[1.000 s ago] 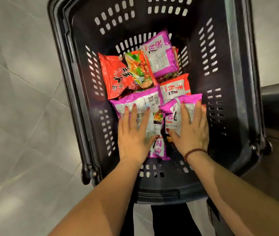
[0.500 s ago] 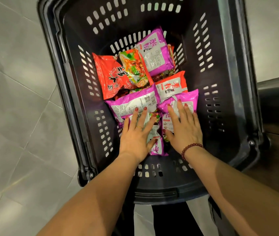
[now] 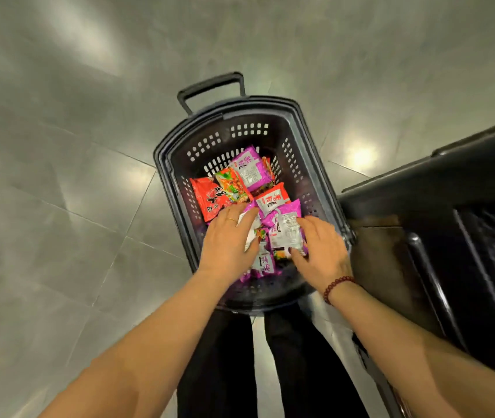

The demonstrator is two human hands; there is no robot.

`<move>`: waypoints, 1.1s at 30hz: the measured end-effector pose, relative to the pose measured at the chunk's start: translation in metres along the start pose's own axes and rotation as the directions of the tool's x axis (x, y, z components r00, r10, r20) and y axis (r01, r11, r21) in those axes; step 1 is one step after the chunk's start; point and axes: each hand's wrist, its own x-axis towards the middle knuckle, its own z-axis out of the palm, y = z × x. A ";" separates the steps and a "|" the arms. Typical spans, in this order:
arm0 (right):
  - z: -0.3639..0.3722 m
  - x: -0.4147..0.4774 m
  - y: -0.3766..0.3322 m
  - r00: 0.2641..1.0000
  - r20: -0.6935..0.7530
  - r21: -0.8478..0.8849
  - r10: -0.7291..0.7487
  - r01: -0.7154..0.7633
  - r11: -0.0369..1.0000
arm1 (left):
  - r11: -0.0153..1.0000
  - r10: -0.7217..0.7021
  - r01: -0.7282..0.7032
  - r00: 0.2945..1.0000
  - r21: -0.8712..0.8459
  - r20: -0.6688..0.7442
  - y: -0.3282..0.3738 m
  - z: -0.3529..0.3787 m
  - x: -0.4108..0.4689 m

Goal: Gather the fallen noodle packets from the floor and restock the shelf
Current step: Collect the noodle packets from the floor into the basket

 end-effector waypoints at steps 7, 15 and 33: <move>-0.076 -0.083 -0.063 0.976 -0.153 0.050 0.157 -0.152 0.987 | 0.968 0.248 -0.249 0.968 0.032 0.035 0.036 -0.090 -0.054; -0.113 -0.203 -0.110 0.896 -0.265 0.065 0.357 -0.353 0.933 | 0.802 0.555 -0.583 0.807 0.128 0.200 0.078 -0.158 -0.093; -0.015 -0.634 -0.133 -0.005 -0.272 0.602 0.962 -0.781 0.166 | -0.041 0.878 -0.998 -0.060 -0.050 0.475 0.323 -0.044 -0.358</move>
